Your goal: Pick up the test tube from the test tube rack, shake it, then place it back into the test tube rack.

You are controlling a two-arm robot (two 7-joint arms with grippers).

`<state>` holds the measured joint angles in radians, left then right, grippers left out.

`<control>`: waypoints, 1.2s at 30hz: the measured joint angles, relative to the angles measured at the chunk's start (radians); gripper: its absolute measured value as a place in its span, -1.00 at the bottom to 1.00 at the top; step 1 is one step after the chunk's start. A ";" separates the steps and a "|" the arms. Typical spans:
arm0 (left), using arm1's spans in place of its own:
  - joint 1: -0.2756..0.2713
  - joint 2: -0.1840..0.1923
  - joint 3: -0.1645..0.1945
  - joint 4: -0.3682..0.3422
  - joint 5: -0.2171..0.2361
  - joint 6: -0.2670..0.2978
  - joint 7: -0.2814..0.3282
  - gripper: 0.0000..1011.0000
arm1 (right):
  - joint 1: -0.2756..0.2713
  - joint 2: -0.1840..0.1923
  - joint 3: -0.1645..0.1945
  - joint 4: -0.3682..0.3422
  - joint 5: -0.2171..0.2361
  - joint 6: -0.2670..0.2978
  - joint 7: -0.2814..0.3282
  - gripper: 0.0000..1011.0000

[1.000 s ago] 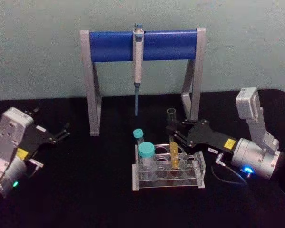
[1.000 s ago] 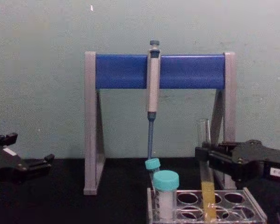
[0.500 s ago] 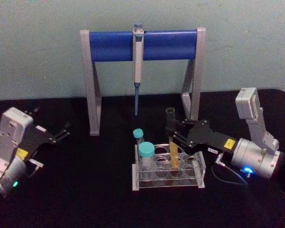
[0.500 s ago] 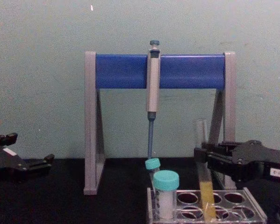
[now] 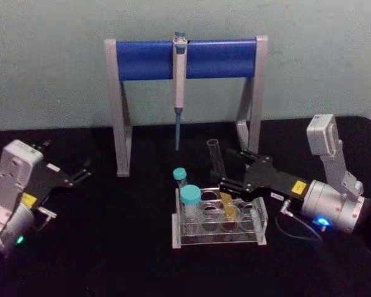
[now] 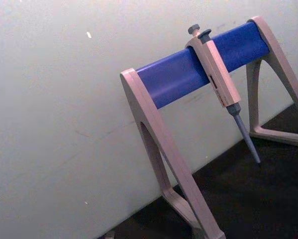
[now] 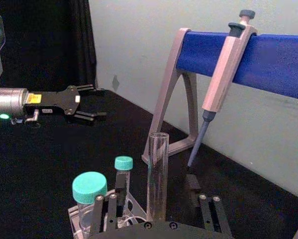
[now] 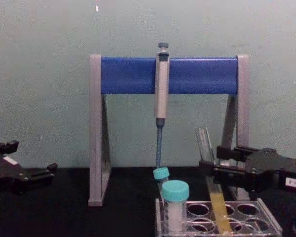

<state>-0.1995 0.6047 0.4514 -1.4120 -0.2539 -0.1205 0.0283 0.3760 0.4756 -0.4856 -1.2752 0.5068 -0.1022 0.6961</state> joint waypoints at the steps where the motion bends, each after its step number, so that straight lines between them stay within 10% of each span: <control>1: 0.000 0.000 0.000 0.000 0.000 0.000 0.000 0.98 | 0.000 0.000 0.000 0.000 0.000 0.000 0.000 0.51; 9: 0.000 0.000 0.000 0.000 0.000 0.000 0.000 0.98 | 0.000 0.000 0.000 0.000 0.001 0.000 0.000 0.98; 25: 0.000 0.000 0.000 0.000 0.000 0.000 0.000 0.98 | -0.015 0.002 0.012 -0.023 0.001 -0.020 -0.011 0.98; 36: 0.000 0.000 0.000 0.000 0.000 0.000 0.000 0.98 | -0.103 -0.011 0.111 -0.129 0.003 -0.077 -0.168 0.98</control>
<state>-0.1995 0.6047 0.4514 -1.4120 -0.2539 -0.1205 0.0282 0.2727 0.4644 -0.3744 -1.4040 0.5101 -0.1794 0.5280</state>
